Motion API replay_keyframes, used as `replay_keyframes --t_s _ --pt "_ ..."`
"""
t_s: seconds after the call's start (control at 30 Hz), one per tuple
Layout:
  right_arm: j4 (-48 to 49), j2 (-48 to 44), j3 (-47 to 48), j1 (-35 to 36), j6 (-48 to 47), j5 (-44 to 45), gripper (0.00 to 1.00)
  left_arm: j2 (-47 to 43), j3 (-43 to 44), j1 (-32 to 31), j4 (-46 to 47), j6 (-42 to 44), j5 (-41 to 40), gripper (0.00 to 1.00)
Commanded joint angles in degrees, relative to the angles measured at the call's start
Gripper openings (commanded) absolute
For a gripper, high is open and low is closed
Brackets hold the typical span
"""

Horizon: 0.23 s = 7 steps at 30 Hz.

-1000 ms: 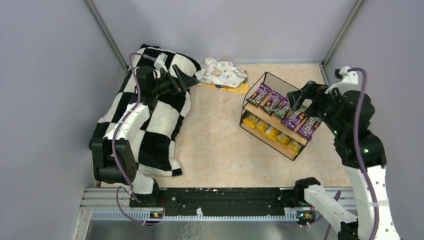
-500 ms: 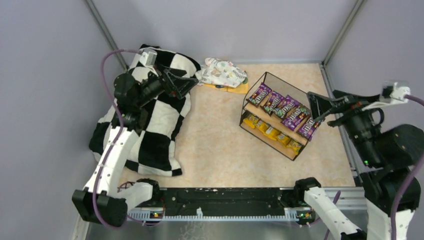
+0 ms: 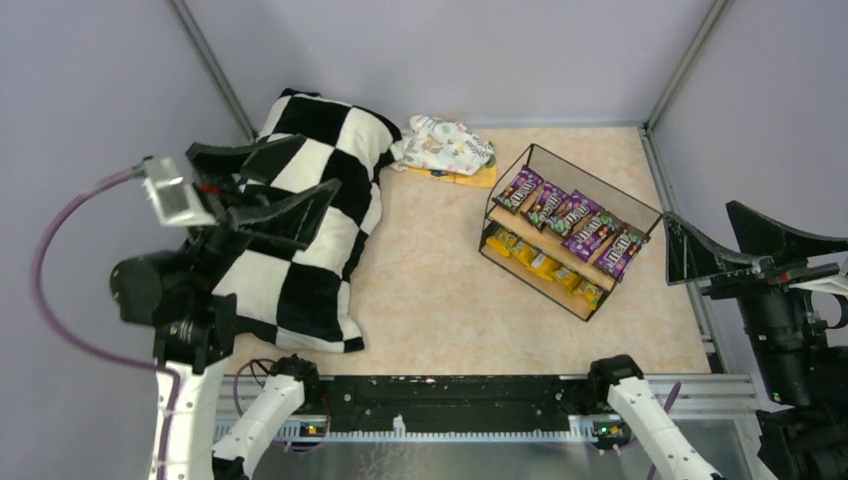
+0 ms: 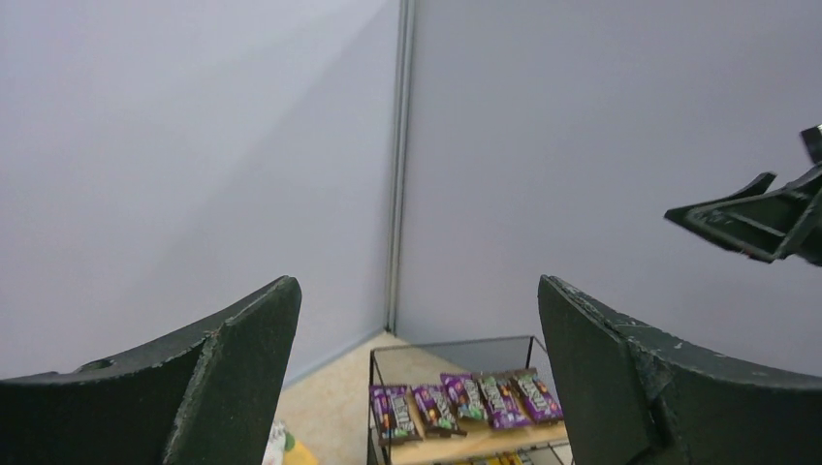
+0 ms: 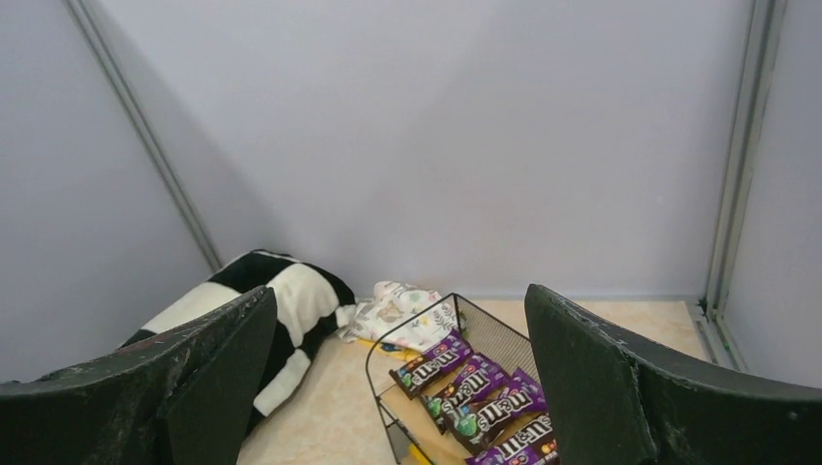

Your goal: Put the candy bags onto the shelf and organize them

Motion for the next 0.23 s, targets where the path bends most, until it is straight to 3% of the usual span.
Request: replay_keyframes --t_s 0.0,0.2 --pt "0.25 -1.00 -0.61 -0.19 -2.73 3.32 0.99 -3.33 2.31 -0.13 1.05 -0.68 -3.79 0.98" --pt "-0.99 -0.67 -0.57 1.03 -3.74 4.55 0.99 -5.34 4.14 -0.13 -3.07 0.52 -6.11 0.98"
